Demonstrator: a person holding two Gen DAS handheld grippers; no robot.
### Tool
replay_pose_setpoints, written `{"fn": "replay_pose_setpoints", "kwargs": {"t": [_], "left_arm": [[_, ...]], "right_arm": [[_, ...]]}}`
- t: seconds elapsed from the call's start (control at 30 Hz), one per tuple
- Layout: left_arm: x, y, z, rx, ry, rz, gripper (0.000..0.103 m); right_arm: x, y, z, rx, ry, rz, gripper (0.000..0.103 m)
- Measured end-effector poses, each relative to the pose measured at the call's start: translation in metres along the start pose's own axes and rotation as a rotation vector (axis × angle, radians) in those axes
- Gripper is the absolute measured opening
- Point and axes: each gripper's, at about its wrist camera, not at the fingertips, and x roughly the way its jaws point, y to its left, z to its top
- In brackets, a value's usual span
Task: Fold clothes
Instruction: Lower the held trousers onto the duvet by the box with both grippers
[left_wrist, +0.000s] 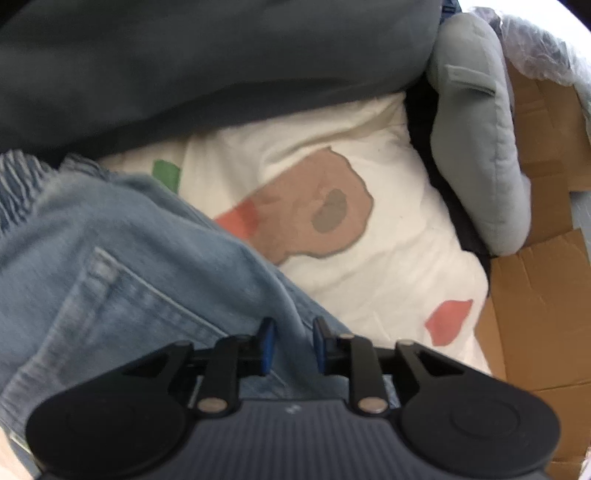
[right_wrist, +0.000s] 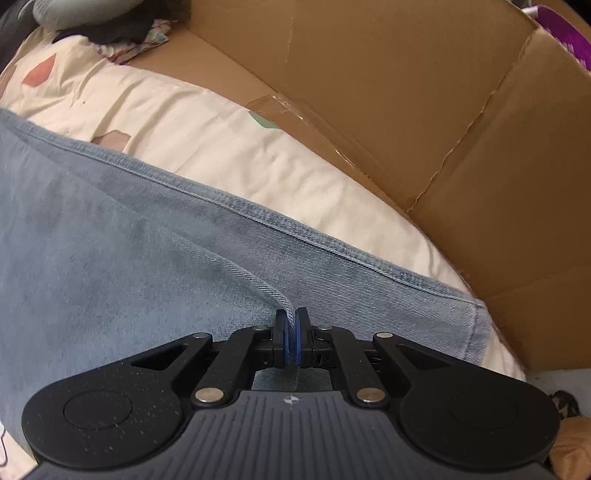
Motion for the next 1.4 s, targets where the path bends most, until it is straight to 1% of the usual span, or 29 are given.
{"fn": "replay_pose_setpoints", "kwargs": {"t": [0.03,0.1,0.2,0.33,0.57,0.77,0.97,1.07,1.1,1.17,1.23,1.27,1.37,1.4], "left_arm": [[0.001,-0.002,-0.001,0.010,-0.003,0.006,0.021],[0.001,-0.003,-0.002,0.009,-0.011,0.010,0.009],[-0.003,-0.003,-0.005,-0.003,-0.031,0.000,0.006],[-0.011,-0.006,-0.002,0.006,-0.053,-0.007,0.006],[-0.016,-0.011,0.005,0.008,-0.070,-0.013,0.006],[-0.006,-0.017,0.009,0.002,-0.068,0.013,0.006],[0.008,-0.023,0.013,0.010,-0.040,0.065,0.007],[0.017,-0.025,0.015,0.023,-0.002,0.093,0.012],[0.018,-0.026,0.016,0.022,0.003,0.090,0.016],[0.017,-0.028,0.016,0.028,0.006,0.070,0.019],[0.017,-0.030,0.017,0.048,-0.002,0.046,0.014],[0.016,-0.031,0.017,0.055,-0.017,0.035,0.000],[0.010,-0.035,0.018,0.074,-0.072,-0.004,0.000],[0.010,-0.037,0.019,0.078,-0.070,0.003,0.000]], "right_arm": [[0.000,0.000,0.000,0.007,-0.001,0.001,0.001],[-0.002,-0.001,0.000,0.011,-0.018,0.000,0.001],[-0.013,0.003,0.000,-0.018,-0.060,-0.027,0.001],[-0.021,0.003,0.005,-0.034,-0.068,-0.039,0.001],[-0.023,-0.001,0.022,-0.033,-0.075,-0.065,0.000],[-0.006,-0.005,0.040,-0.039,-0.043,-0.072,0.001],[0.019,-0.005,0.050,-0.051,0.003,-0.078,0.001],[0.030,-0.005,0.049,-0.045,0.031,-0.081,0.002],[0.033,-0.005,0.048,-0.039,0.037,-0.082,0.002],[0.035,-0.004,0.048,-0.031,0.041,-0.082,0.002],[0.035,-0.005,0.048,-0.029,0.040,-0.080,0.002],[0.034,-0.005,0.048,-0.030,0.037,-0.078,0.002],[0.032,-0.006,0.046,-0.035,0.030,-0.077,0.002],[0.032,-0.006,0.046,-0.034,0.030,-0.077,0.002]]}}
